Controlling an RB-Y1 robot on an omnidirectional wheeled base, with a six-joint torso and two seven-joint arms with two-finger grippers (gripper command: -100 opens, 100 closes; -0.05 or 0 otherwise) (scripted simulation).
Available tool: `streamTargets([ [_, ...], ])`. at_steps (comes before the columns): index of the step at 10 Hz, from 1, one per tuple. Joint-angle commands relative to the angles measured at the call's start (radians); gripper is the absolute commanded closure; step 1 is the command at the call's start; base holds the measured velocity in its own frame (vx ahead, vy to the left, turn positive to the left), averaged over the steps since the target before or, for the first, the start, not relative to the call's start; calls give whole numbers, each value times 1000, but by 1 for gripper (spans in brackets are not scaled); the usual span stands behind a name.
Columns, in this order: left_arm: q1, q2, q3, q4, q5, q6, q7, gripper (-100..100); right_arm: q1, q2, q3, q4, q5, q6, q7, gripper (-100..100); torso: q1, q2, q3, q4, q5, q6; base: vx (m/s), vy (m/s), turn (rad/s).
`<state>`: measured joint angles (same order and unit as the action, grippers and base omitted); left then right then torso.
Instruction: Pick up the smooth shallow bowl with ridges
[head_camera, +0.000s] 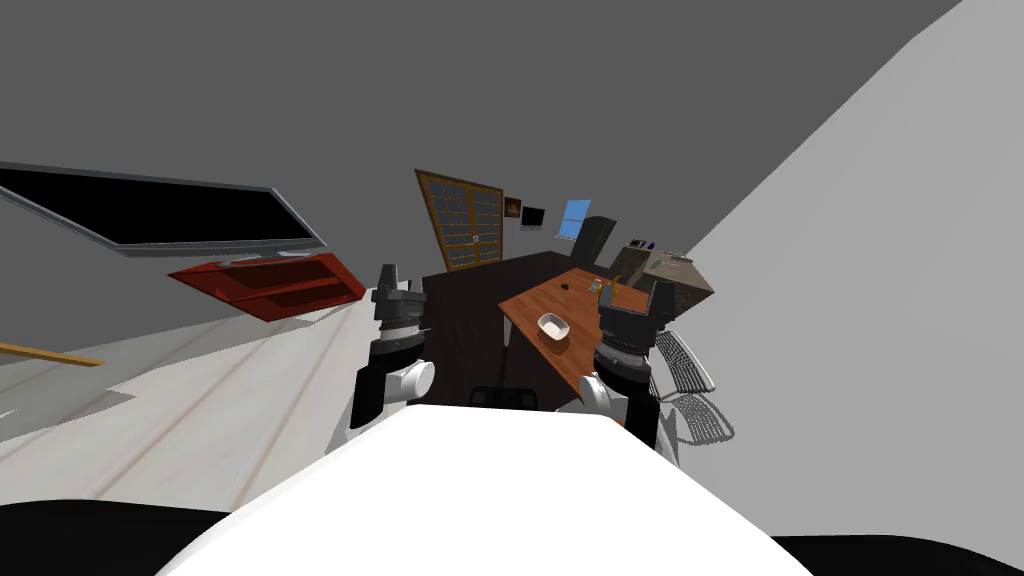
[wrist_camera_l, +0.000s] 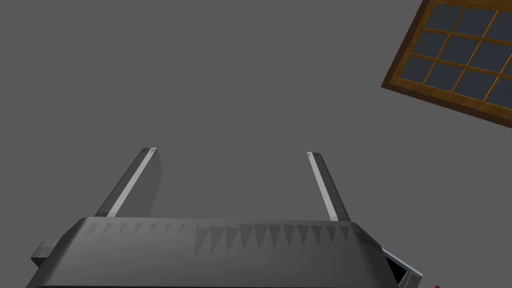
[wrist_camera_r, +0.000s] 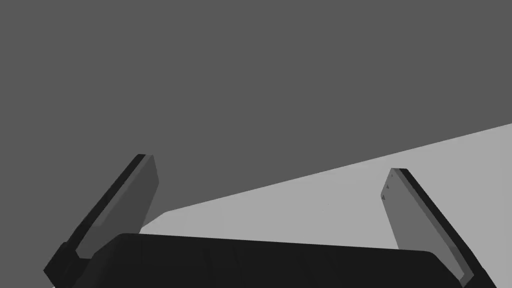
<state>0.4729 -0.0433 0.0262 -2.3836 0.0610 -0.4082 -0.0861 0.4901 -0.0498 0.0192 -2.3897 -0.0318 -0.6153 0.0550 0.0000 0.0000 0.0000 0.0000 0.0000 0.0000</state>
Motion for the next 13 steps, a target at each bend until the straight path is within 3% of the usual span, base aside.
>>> streamTargets([
  [1,0,0,0,0,0,0,0,0,-6,-21,-10,28,19,9,30,-100,0,0,0,0,0,0,-37,1,76],
  [8,0,0,0,0,0,0,0,0,-50,-104,-40,185,129,50,188,-100,-1,5,3,1,0,0,-77,2,78],
  [9,0,0,0,0,0,0,0,0,-50,-104,-40,190,129,50,190,-100,-1,5,3,1,0,0,-50,-1,32],
  [13,0,0,0,0,0,0,0,0,-81,-155,-46,296,206,73,294,-100,0,3,2,1,0,0,-43,2,64],
])
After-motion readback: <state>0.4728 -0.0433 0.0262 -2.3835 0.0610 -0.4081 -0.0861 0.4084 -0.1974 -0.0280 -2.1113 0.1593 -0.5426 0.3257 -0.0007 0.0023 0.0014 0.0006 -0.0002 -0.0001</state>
